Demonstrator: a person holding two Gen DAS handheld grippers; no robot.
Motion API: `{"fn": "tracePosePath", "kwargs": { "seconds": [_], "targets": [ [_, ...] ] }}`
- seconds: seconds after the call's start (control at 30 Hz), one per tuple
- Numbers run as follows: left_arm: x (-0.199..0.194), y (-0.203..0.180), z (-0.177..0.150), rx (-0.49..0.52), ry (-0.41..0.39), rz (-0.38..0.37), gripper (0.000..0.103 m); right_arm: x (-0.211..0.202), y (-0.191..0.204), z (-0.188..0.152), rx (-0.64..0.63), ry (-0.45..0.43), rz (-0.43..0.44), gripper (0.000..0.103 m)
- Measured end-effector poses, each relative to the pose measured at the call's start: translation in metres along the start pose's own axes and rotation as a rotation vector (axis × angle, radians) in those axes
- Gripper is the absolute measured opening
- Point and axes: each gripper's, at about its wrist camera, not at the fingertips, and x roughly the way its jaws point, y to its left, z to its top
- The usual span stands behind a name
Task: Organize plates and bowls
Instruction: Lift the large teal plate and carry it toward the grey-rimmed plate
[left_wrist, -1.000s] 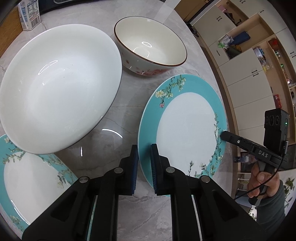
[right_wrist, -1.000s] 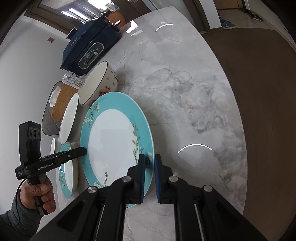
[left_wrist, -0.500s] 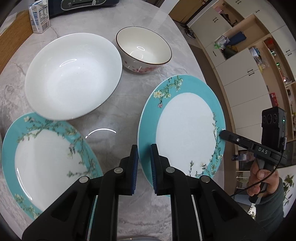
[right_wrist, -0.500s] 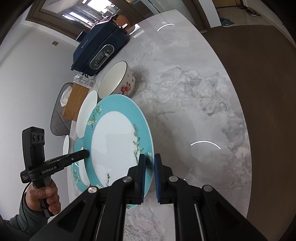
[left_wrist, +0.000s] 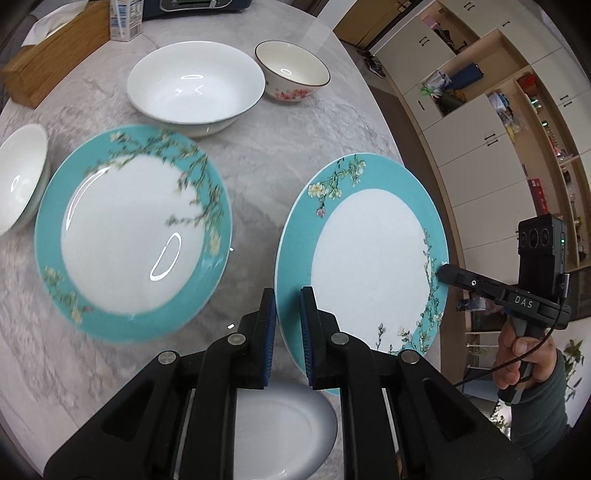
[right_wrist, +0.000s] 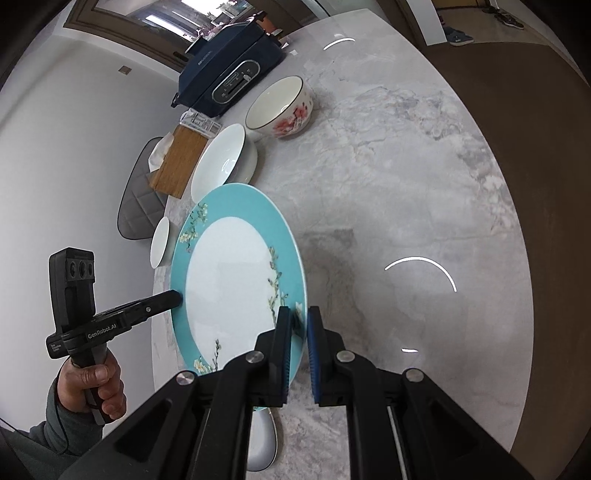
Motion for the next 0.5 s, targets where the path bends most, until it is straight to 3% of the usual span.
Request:
{"fn": "tracePosePath", "kwargs": {
  "seconds": [0.23,0.5],
  "targets": [
    [-0.022,0.014,-0.076,-0.028,0.012,0.009,0.010,0.002,0.020,-0.060,0.006,0.031,0.015,0.011],
    [-0.029,0.053,-0.162,-0.095,0.048,0.020,0.010,0.032,0.032,-0.119,0.020,0.105,0.025,0.011]
  ]
}}
